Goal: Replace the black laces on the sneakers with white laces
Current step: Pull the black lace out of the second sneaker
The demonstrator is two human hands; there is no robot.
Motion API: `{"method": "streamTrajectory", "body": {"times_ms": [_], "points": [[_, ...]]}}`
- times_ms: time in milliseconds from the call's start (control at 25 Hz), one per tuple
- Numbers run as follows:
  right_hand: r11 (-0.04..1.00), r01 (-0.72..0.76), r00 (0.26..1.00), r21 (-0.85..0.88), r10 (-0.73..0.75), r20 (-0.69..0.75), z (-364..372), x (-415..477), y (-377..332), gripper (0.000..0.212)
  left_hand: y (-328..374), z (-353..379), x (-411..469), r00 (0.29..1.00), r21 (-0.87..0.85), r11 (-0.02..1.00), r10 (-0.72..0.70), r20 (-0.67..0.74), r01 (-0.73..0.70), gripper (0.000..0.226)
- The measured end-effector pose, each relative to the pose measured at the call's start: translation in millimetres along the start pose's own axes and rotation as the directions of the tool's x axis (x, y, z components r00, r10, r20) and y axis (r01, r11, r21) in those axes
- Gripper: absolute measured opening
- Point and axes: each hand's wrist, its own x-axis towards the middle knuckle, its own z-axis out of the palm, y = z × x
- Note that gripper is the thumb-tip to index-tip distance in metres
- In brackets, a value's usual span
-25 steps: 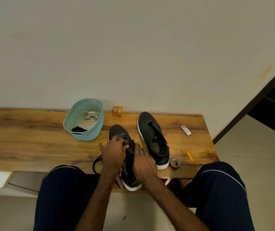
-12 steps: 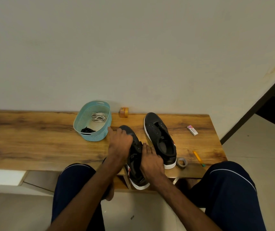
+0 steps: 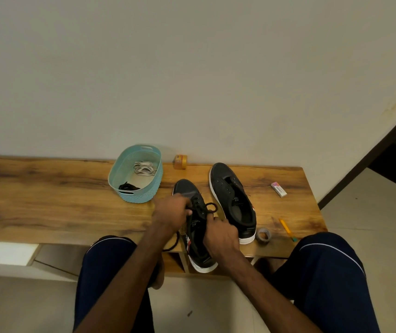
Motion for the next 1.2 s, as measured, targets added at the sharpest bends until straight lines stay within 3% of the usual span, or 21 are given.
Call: {"method": "streamTrajectory", "body": {"times_ms": [160,280,360,480,560,680,800,880,960,1120,1200], "points": [[0.999,0.013,1.0,0.031,-0.012,-0.029,2,-2,2,0.035,15,8,7,1.0,0.054,0.999,0.009,-0.026,-0.008,0.003],[0.998,0.012,1.0,0.055,-0.01,-0.026,1,-1,4,0.035,14,6,5,1.0,0.231,0.973,-0.017,-0.022,0.022,0.009],[0.999,0.013,0.999,0.041,-0.012,-0.031,2,-1,4,0.041,-4,-3,2,0.975,0.323,0.923,-0.174,-0.14,0.211,0.019],[0.999,-0.004,1.0,0.038,0.005,-0.024,1,0,3,0.046,-40,-17,0,0.879,0.242,0.855,-0.399,-0.26,0.459,0.021],[0.999,-0.001,1.0,0.032,0.001,-0.022,1,0,3,0.044,-45,-14,-1,0.897,0.159,0.893,-0.384,-0.22,0.422,0.026],[0.999,0.001,1.0,0.046,0.0,-0.015,-2,-1,0,0.041,-20,0,-1,0.977,-0.062,0.981,-0.187,-0.097,0.182,0.032],[0.997,0.008,1.0,0.08,-0.008,-0.001,-1,-2,1,0.04,6,10,2,0.995,0.077,0.997,-0.008,-0.099,0.016,0.023],[0.995,0.005,1.0,0.095,-0.005,0.002,-1,-3,3,0.041,12,10,3,0.99,0.112,0.993,-0.012,-0.141,0.028,0.016],[0.995,0.005,1.0,0.097,-0.006,0.008,-1,-1,4,0.043,6,7,2,0.975,0.103,0.987,-0.102,-0.195,0.124,0.015],[0.995,0.0,1.0,0.105,-0.001,0.011,1,2,6,0.043,-27,-15,4,0.85,-0.049,0.946,-0.311,-0.425,0.321,0.013],[0.993,-0.003,1.0,0.122,0.002,0.007,1,1,7,0.042,-32,-18,5,0.863,-0.077,0.942,-0.331,-0.382,0.328,0.019]]}}
